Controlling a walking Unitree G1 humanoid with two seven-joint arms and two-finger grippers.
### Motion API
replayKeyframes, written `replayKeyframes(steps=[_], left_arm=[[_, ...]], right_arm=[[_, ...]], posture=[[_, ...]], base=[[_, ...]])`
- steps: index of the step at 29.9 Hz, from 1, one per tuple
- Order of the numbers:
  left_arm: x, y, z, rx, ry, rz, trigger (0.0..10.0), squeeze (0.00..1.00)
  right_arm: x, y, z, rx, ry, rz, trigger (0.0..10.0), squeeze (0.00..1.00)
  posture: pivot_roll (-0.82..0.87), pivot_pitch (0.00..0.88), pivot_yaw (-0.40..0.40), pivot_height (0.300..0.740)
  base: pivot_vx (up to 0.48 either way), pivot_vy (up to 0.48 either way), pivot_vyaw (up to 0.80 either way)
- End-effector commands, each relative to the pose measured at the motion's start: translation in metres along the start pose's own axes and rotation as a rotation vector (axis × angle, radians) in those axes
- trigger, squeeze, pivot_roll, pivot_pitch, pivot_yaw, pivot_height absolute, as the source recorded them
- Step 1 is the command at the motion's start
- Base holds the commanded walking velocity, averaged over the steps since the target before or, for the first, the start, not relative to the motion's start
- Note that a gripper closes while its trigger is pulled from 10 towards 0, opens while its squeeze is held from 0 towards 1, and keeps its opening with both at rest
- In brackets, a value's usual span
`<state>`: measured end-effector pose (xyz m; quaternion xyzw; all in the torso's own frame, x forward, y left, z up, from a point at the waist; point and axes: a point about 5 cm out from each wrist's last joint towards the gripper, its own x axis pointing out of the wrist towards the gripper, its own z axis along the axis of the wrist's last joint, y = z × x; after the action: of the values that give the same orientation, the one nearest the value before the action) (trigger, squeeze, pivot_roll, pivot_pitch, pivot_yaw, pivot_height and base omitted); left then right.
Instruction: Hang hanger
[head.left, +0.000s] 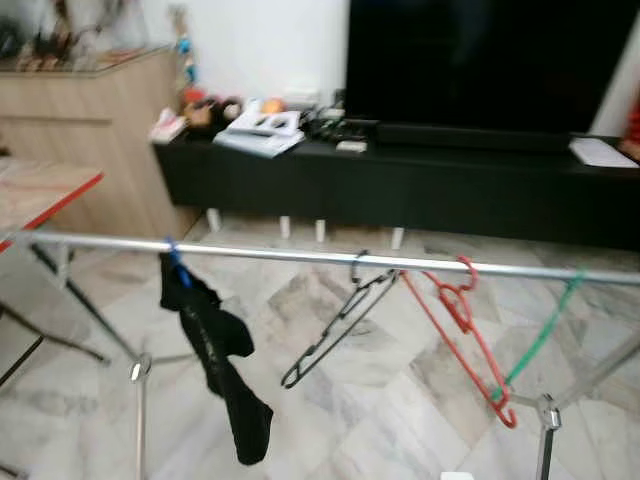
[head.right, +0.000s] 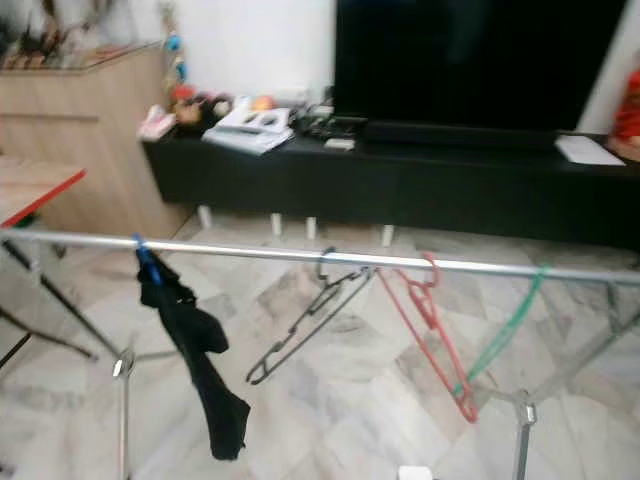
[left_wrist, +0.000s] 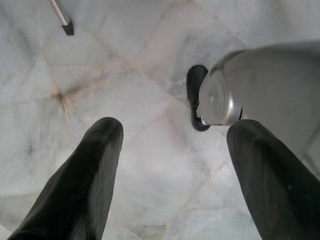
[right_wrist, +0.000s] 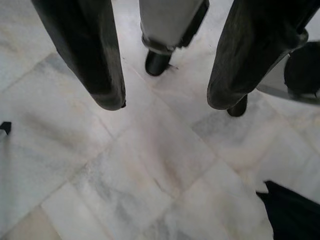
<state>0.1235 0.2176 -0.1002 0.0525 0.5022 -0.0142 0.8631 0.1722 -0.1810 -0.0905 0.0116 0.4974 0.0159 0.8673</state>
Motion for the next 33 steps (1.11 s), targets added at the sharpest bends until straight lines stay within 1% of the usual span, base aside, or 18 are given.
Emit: replayKeyframes(steps=[1,6,12,24,33], left_arm=[[0.002,0.0,0.006,0.013,-0.013,-0.005,10.0,0.0],[0.0,0.002,-0.001,0.013,0.007,0.002,10.0,0.0],[-0.002,0.005,-0.008,0.047,0.034,0.006,10.0,0.0],[-0.002,0.005,-0.007,0.053,0.053,0.007,10.0,0.0],[-0.002,0.011,-0.006,0.06,0.053,0.011,10.0,0.0]], right_arm=[[0.0,-0.003,0.002,0.008,-0.007,-0.011,10.0,0.0],[0.0,-0.003,0.002,0.01,-0.006,-0.01,10.0,0.0],[0.0,-0.002,0.003,0.01,-0.009,-0.01,10.0,0.0],[0.0,-0.002,0.002,0.02,-0.011,-0.019,10.0,0.0],[0.0,0.0,0.002,0.025,-0.011,-0.016,10.0,0.0]], posture=[[0.06,0.0,-0.014,0.74],[0.06,0.0,-0.014,0.74],[0.05,0.0,-0.011,0.74],[0.05,0.0,-0.006,0.74],[0.05,0.0,0.001,0.74]], base=[[0.0,0.0,0.0],[0.0,0.0,0.0],[0.0,0.0,0.0],[0.0,-0.278,0.0],[0.0,-0.279,0.0]])
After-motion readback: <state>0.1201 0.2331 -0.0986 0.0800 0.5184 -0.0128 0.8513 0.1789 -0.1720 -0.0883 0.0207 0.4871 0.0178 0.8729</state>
